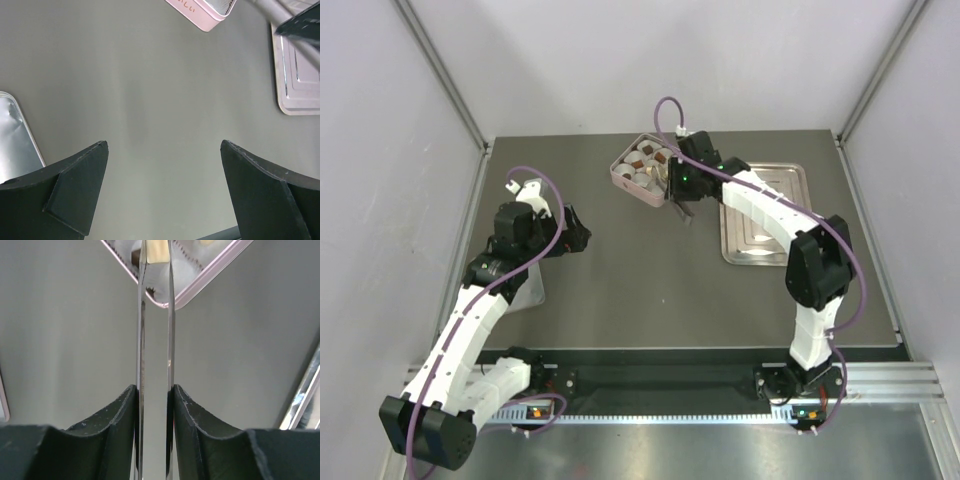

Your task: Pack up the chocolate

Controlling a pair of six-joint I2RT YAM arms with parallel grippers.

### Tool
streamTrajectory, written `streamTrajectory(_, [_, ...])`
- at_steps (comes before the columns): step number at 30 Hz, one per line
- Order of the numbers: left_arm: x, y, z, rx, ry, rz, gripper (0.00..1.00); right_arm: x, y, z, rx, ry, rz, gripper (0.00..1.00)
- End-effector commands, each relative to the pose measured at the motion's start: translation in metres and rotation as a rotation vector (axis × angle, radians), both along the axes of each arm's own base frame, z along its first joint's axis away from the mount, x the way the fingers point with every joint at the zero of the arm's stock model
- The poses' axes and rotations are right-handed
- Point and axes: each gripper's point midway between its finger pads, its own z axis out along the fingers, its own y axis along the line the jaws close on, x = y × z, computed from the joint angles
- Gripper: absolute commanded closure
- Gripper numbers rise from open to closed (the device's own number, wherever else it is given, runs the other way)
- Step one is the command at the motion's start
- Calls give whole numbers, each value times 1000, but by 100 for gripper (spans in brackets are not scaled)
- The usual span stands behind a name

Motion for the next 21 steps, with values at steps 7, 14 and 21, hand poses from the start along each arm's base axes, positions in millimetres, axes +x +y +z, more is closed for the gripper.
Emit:
streamTrajectory(7, [6,-1,15,-19,-62,-2,1,-3,23,0,-9,-24,36,66])
streamTrajectory(14, [6,-1,16,-18,-65,1,1,-2,18,-9,-48,-22,20,65])
streamTrajectory(21, [6,0,14,-16,-61,2,1,0,15,-17,-75,-17,19,62])
